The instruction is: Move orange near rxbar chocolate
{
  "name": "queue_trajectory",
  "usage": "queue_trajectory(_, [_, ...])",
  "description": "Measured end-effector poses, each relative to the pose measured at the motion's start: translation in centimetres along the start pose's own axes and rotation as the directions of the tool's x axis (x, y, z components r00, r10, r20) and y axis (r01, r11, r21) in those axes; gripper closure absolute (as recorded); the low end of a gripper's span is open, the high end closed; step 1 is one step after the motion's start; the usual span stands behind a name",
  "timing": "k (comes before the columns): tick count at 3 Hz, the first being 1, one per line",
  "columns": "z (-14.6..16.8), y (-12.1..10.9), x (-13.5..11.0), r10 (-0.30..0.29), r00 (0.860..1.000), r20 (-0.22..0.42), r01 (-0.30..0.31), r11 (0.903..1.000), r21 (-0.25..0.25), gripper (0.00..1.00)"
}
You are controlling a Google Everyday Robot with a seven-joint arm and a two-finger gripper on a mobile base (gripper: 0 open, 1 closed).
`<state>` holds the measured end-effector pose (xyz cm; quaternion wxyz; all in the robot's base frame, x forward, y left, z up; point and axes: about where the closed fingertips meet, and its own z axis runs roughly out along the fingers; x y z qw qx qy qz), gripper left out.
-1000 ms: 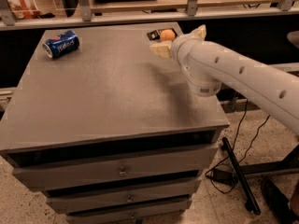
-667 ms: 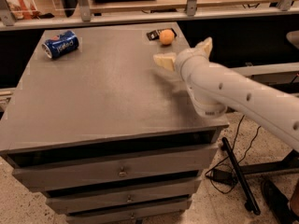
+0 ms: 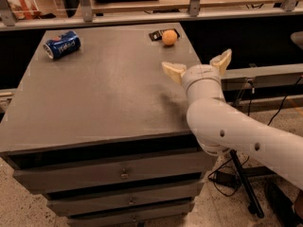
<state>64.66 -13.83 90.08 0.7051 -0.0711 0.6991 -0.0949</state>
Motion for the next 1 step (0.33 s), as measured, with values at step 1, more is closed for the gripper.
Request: queue_trajectory(1, [0.0,0.0,0.0,0.0,1.0,0.0,0.0,1.0,0.0,0.0])
